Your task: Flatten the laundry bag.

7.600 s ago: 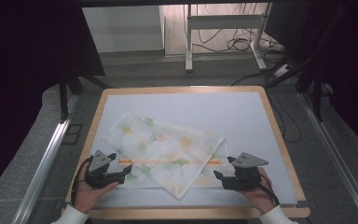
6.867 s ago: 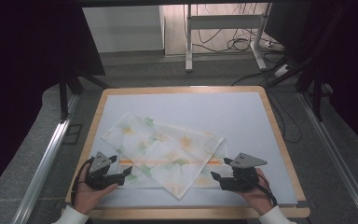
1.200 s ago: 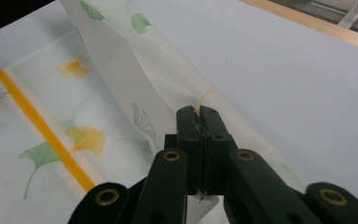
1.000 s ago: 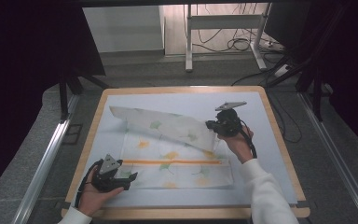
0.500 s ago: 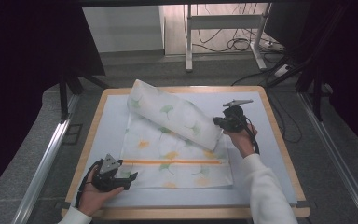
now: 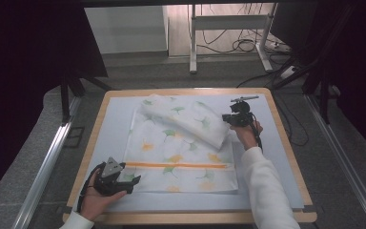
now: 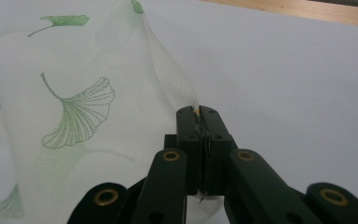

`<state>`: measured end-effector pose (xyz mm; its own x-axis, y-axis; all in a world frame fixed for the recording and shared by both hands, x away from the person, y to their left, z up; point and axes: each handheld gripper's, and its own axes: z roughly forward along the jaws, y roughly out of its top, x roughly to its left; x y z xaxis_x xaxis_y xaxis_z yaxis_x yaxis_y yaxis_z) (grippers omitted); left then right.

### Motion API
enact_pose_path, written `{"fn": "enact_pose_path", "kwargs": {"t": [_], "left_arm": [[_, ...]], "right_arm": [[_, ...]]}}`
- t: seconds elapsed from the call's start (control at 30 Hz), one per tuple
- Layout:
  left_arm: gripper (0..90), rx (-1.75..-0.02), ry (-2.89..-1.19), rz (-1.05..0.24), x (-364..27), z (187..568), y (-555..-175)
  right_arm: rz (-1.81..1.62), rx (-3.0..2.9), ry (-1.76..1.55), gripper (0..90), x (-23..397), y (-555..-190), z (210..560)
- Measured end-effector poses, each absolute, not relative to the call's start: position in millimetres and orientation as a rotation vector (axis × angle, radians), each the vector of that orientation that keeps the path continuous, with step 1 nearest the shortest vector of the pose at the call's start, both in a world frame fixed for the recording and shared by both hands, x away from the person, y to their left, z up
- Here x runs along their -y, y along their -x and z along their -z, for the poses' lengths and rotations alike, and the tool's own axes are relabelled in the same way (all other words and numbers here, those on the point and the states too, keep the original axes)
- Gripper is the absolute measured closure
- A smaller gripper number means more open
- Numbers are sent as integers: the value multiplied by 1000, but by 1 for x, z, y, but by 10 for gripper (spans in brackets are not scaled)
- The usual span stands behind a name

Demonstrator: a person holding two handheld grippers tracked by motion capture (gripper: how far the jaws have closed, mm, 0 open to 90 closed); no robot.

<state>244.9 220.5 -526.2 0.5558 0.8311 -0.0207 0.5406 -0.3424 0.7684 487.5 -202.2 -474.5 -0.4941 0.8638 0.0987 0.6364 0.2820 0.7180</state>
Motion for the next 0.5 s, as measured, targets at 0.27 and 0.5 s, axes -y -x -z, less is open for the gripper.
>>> {"fn": "enact_pose_path", "kwargs": {"t": [0.27,0.5], "left_arm": [[227,-1096,-2046,-484,-221,528,-247],[227,-1087,-2055,-481,-218,528,-247]], "right_arm": [[-1000,-2016,-1409,557,221,-504,467],[-1130,-2063,-1267,579,224,-462,440]]}}
